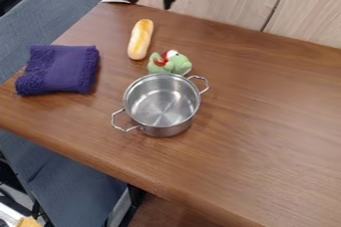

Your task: Moved the baguette to the bottom right of the table

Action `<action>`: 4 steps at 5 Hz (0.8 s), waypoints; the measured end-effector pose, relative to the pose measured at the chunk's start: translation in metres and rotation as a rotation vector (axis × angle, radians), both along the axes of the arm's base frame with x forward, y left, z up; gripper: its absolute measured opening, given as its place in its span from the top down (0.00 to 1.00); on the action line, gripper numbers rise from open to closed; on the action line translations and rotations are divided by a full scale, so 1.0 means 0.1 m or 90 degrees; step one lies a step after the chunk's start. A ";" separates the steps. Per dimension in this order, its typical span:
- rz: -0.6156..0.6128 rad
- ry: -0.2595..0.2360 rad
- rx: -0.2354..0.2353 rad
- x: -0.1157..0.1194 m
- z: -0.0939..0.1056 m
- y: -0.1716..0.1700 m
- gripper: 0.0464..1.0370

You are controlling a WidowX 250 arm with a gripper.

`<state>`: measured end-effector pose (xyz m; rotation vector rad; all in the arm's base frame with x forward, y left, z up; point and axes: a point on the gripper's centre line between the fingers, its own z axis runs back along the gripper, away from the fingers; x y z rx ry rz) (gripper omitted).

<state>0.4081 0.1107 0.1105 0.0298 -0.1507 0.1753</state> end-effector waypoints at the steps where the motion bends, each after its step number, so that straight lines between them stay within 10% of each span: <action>1: 0.020 0.000 0.010 0.01 -0.13 0.23 0.04; 2: 0.025 -0.005 0.020 0.01 -0.26 0.36 0.04; 4: 0.019 -0.025 -0.052 -0.02 -0.54 0.30 0.04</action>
